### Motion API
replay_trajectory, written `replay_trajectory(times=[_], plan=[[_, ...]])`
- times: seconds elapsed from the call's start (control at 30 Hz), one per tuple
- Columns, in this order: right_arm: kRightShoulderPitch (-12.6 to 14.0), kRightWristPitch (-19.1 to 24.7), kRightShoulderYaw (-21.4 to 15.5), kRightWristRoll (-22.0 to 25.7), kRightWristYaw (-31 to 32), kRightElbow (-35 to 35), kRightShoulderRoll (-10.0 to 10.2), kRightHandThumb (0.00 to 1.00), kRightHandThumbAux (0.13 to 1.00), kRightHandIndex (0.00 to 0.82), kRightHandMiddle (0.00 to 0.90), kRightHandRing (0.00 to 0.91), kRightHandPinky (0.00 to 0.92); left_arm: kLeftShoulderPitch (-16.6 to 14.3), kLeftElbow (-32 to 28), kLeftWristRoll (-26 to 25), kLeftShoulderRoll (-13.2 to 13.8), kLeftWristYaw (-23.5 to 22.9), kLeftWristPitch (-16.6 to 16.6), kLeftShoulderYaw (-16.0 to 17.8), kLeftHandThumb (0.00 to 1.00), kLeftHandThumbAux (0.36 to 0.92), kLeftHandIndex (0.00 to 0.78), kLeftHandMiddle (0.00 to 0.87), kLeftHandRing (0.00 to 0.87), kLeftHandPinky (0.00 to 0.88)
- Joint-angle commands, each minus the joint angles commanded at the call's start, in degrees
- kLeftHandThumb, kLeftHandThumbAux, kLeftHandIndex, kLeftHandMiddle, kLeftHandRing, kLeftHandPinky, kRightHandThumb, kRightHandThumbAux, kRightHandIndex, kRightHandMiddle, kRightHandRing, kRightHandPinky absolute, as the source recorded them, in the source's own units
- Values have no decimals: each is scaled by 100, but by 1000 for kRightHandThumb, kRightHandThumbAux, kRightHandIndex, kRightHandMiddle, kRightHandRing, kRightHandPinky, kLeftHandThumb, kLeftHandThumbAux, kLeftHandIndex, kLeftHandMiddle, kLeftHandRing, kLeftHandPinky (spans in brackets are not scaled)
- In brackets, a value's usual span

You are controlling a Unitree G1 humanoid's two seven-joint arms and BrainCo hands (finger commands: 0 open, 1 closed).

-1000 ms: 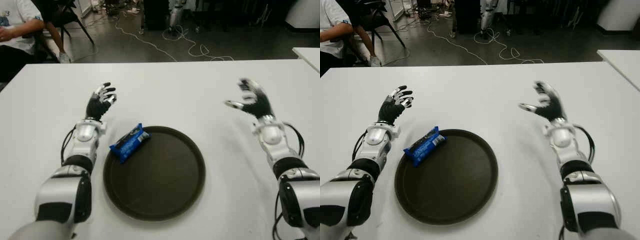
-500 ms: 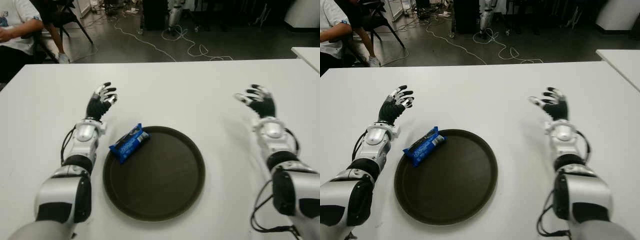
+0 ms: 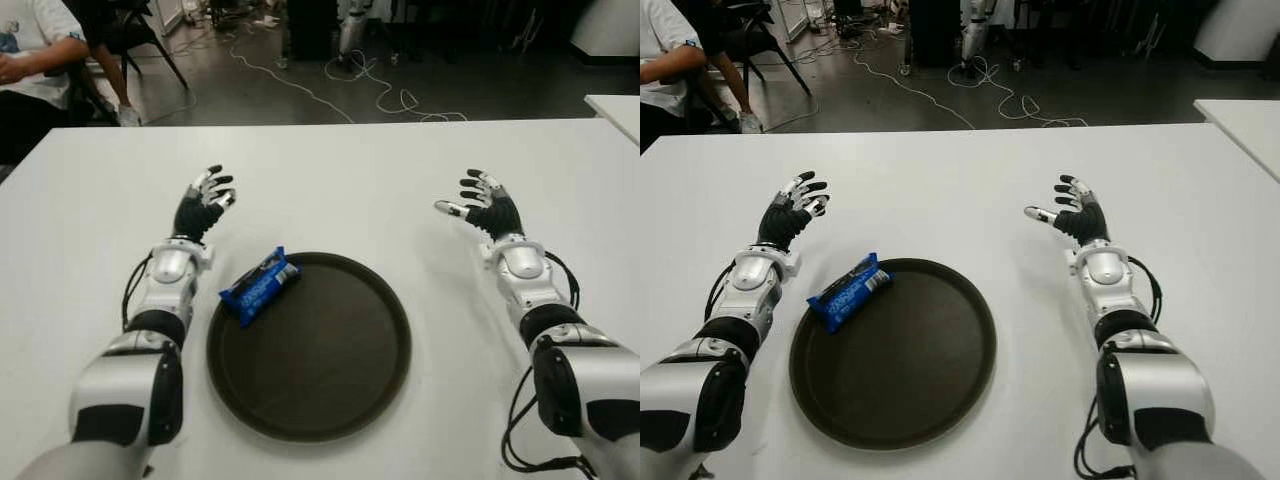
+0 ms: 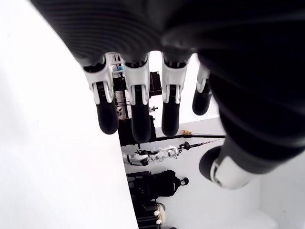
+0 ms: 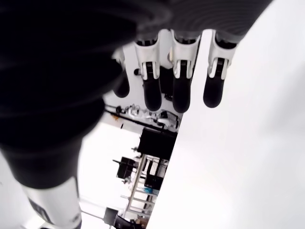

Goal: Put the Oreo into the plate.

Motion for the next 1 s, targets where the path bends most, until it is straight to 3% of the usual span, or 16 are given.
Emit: replay_trajectory(times=[0.43, 1.0], plan=[[20, -46, 127, -166, -106, 24, -10, 0, 771, 161, 212, 218, 220, 14, 9, -33, 16, -56, -11, -35, 157, 678, 119, 199, 202, 222], [38, -148, 259, -202, -164, 8, 83, 0, 764, 145, 195, 203, 217, -5, 19, -28, 34, -42, 48, -25, 156, 701, 135, 208, 205, 229]])
